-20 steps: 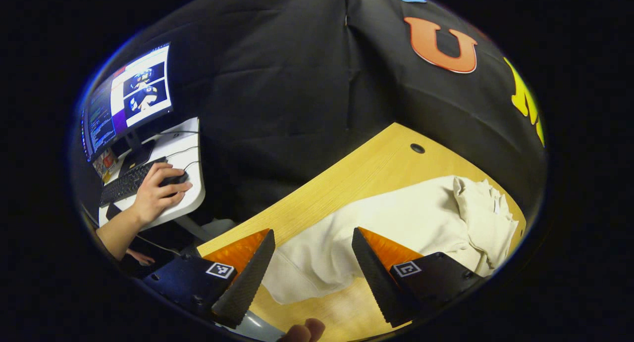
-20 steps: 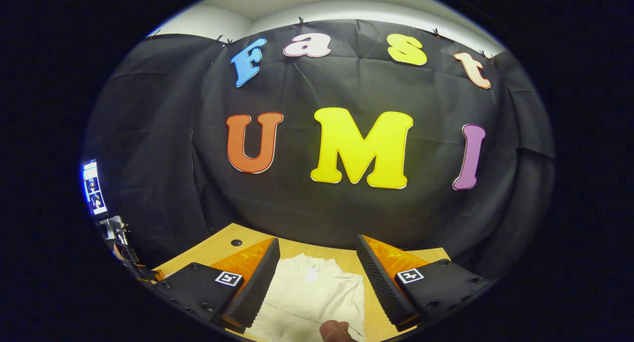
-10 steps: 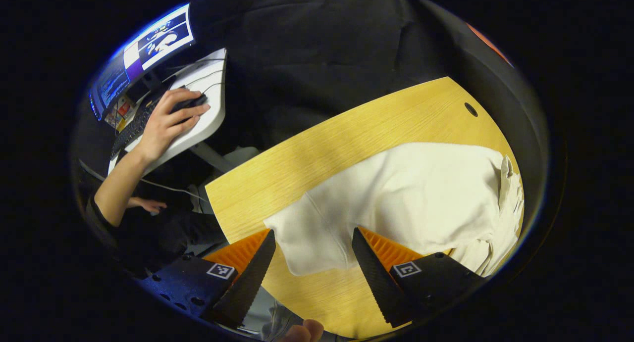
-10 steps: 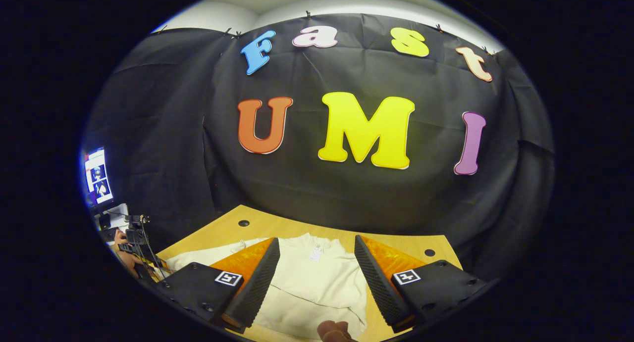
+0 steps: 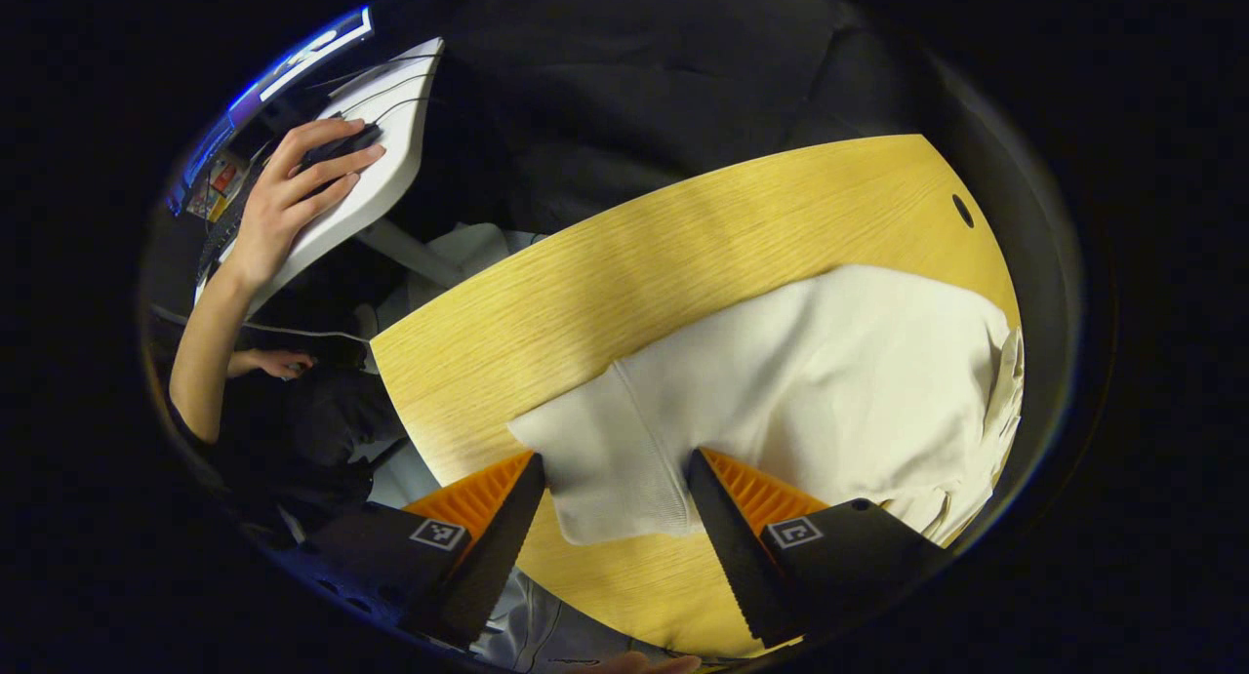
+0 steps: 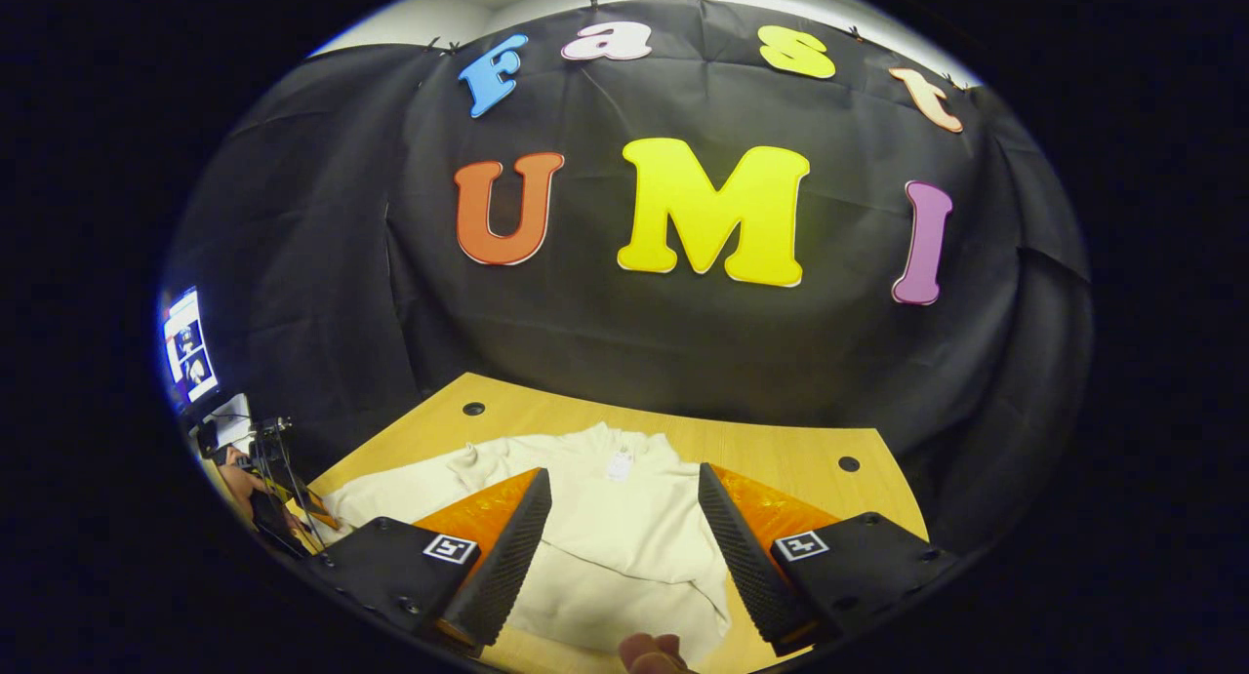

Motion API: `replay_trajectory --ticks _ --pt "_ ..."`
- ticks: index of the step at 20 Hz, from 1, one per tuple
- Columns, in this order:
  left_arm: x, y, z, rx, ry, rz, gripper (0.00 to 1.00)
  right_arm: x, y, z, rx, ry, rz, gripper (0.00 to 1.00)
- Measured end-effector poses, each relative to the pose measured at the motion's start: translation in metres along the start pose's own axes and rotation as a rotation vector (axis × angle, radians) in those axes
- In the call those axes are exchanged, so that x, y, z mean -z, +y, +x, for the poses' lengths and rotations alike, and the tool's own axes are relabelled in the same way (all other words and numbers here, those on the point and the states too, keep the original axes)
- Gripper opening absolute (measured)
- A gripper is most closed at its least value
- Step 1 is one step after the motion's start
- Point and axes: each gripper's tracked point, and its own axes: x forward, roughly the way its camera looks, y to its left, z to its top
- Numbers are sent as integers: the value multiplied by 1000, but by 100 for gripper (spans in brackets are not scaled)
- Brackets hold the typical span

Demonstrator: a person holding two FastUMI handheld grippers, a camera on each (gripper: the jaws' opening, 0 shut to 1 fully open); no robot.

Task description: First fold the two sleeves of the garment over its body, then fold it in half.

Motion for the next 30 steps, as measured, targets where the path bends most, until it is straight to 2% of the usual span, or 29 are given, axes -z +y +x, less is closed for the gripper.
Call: replay_trajectory --ticks 3,7,8,10,12,14,16,18,23,30 --pt "-4 2 0 8 23 28 91 4 2 1 0 13 -2 94" --pt "-6 6 2 19 50 40 76 6 -3 -8 6 -2 -3 94" --pt "-7 7 2 24 58 44 66 8 -8 -11 14 -5 1 94" --pt "-7 7 2 35 72 57 52 12 -17 -18 30 -9 12 94" --pt "-9 3 1 48 74 87 51 19 -28 -21 43 -4 29 94" --pt "-9 -1 1 57 71 110 29 26 -36 -22 54 9 41 94" --pt "-11 -3 0 49 65 124 18 26 -46 -22 70 14 62 94" --pt "-9 -5 -5 36 66 131 12 24 -55 -22 90 6 75 94" --pt "-13 -31 -35 28 3 243 9 25 -65 -18 110 13 86 94" --pt "-20 -126 -95 106 -94 436 9 27 -66 -14 90 26 76 94"
